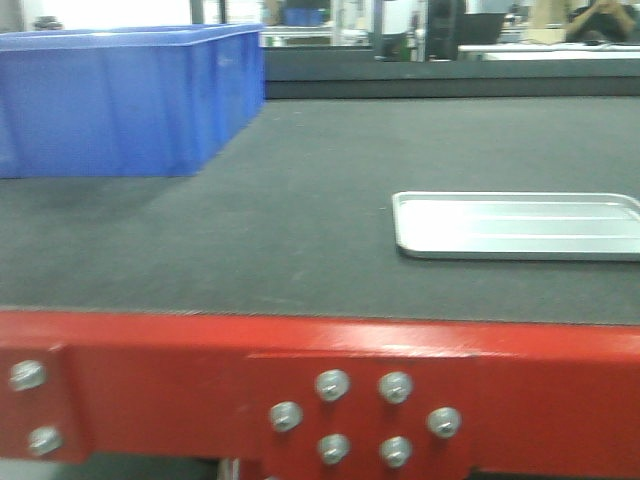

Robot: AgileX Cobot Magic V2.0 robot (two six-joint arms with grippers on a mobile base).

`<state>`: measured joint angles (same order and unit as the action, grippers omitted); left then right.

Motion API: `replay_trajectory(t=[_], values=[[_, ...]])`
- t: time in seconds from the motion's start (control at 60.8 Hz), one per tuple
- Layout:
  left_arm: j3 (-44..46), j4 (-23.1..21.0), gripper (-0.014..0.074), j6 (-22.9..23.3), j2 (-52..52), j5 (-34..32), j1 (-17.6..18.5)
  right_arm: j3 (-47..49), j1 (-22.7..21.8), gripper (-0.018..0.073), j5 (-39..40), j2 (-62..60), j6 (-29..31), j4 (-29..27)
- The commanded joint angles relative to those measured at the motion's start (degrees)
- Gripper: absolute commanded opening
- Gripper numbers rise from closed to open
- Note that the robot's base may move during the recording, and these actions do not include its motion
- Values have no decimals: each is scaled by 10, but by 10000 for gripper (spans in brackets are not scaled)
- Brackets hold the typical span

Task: Grab orange capacitor from left shelf to right conveyor
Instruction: 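Drive up to the conveyor belt beside the grey tray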

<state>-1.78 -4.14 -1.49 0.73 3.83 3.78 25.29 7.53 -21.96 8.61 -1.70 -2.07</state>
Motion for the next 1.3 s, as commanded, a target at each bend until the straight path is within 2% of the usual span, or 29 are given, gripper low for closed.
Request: replay_trajectory(t=[0.0, 0.987, 1.152, 1.284], values=[[3, -1, -127, 1, 7, -52, 0, 17, -4, 154, 51, 7, 3, 3], [3, -1, -127, 1, 7, -52, 0, 17, -4, 154, 48, 7, 3, 3], [3, -1, -127, 1, 7, -52, 0, 20, -4, 154, 92, 39, 3, 3], [3, -1, -127, 1, 7, -52, 0, 39, -3, 154, 151, 125, 3, 3]])
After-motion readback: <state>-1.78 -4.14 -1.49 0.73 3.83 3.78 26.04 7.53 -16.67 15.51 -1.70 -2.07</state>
